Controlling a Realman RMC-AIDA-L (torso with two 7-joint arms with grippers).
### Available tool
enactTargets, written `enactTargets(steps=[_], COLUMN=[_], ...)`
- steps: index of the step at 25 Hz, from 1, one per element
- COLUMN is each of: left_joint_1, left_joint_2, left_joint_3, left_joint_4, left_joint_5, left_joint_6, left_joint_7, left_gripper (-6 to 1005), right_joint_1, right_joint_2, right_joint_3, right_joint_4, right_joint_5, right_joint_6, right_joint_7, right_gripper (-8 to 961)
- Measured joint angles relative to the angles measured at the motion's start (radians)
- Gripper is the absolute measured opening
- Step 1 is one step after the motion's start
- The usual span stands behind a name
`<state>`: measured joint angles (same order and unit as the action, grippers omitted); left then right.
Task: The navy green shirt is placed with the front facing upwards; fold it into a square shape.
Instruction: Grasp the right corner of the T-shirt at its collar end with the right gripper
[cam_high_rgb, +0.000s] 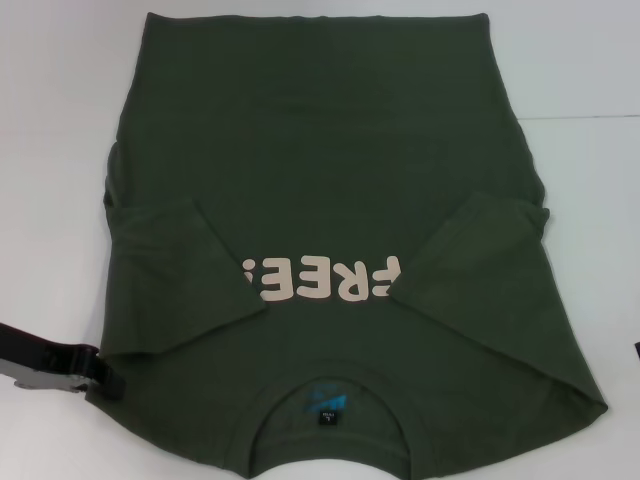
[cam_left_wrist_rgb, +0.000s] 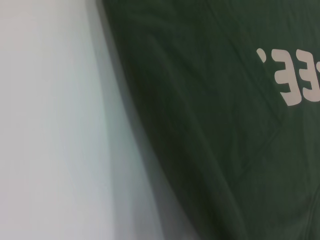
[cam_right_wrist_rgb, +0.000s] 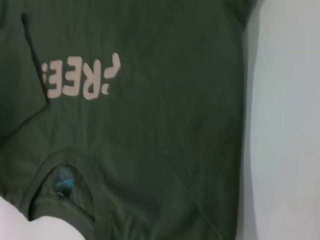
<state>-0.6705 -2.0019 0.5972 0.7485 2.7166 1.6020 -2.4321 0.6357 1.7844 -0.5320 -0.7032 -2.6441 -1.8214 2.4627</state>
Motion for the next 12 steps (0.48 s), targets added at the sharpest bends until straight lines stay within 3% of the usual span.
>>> enactTargets(steps=[9,12], left_joint_1=[0.0,0.0], left_joint_2=[-0.002,-0.002], left_joint_3=[-0.003,-0.004], left_joint_4=[0.0,0.0], left_joint_5=[0.0,0.0], left_joint_6=[-0.001,-0.001], left_joint_7=[0.0,0.0], left_gripper=[58,60], right_joint_1=[0.002,-0.001], right_joint_2=[0.058,0.067], right_joint_3=[-0.012,-0.019], right_joint_4=[0.016,0.039], right_joint_5=[-0.008,-0.009], right_joint_6=[0.045,0.063], right_joint_7=[-0.027,-0.039], right_gripper=[915,909])
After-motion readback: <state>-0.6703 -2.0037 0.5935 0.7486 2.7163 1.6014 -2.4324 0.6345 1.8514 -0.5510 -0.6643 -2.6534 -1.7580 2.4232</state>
